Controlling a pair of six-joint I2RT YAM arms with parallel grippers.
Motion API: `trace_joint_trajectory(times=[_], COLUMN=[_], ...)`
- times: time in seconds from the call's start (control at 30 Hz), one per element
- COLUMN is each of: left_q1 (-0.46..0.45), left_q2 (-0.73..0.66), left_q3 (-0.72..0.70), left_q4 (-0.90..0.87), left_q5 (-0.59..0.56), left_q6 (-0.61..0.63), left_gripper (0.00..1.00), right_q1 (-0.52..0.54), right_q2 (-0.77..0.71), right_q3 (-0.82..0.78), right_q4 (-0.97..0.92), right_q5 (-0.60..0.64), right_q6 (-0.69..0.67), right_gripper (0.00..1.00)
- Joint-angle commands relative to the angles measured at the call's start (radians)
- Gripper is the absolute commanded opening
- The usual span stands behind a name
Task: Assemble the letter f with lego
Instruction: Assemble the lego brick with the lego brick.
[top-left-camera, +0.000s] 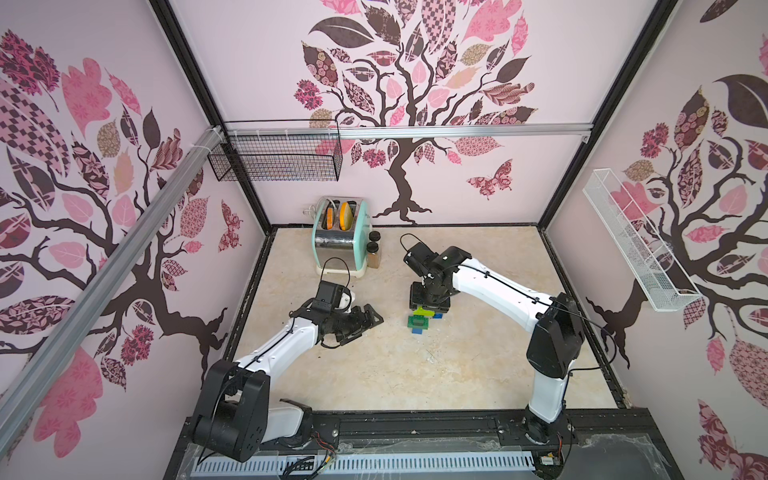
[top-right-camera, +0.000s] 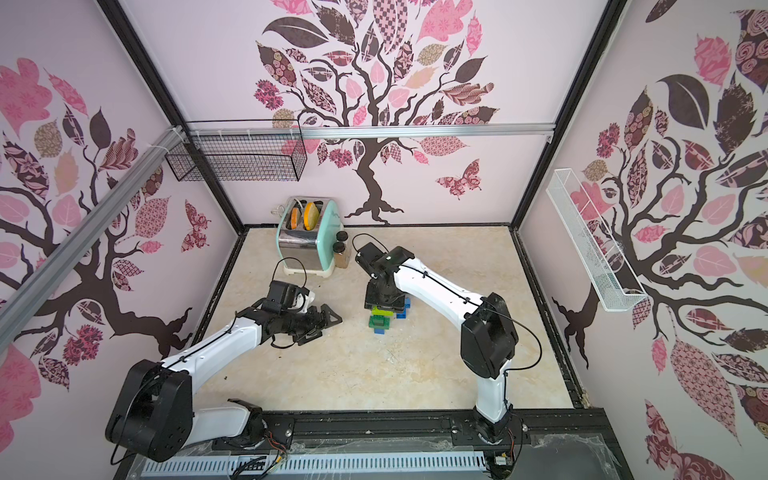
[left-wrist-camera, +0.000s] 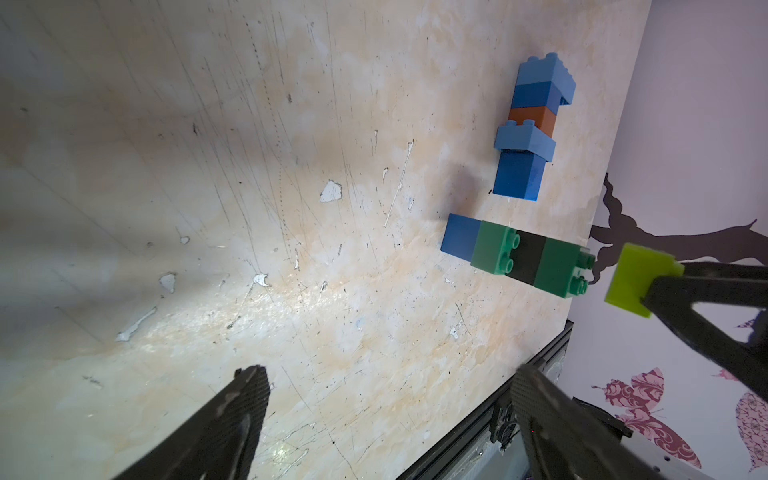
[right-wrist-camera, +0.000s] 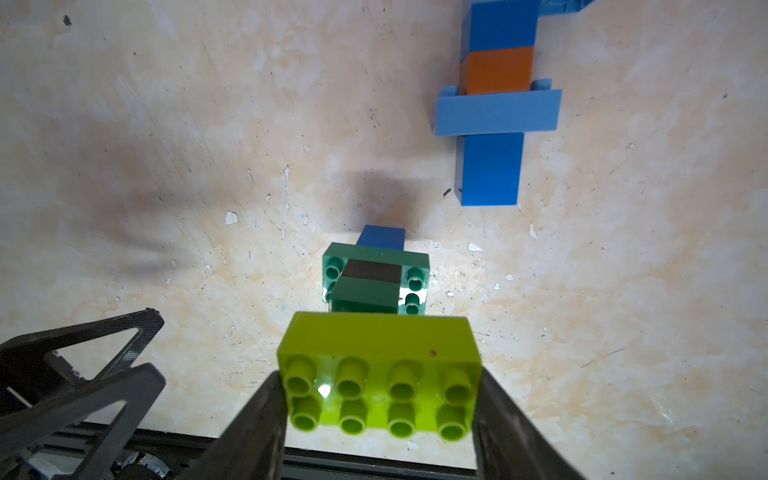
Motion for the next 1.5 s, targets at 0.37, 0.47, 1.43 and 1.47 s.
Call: trace_joint_trajectory(times=[0.37, 0.47, 1.43, 1.47], left_q1=[0.004, 0.004, 0.004, 0.004], left_q2=[0.010, 0.008, 0.007, 0.007], left_q3=[-0.005, -0.006, -0.011, -0.011], left_q4=[-0.026, -0.027, -0.030, -0.029], left_q5=[-0.039, -0.040, -0.053, -0.053], left_q6=[0.033, 0.035, 0.038, 0.039], left_gripper=[0.95, 0.95, 0.95, 0.95], right_q1=[0.024, 0.025, 0.026, 0.026], right_q2=[0.019, 0.017, 0.019, 0.017], right_q3=[0.028, 0.020, -0.046, -0.057], right_q4=[-0.036, -0.035, -0.014, -0.013], right_q5=[0.031, 0.036, 0.048, 0.053], right_q6=[0.054, 0.060, 0.077, 0.077], right_gripper=[0.58, 0.58, 0.56, 0.56])
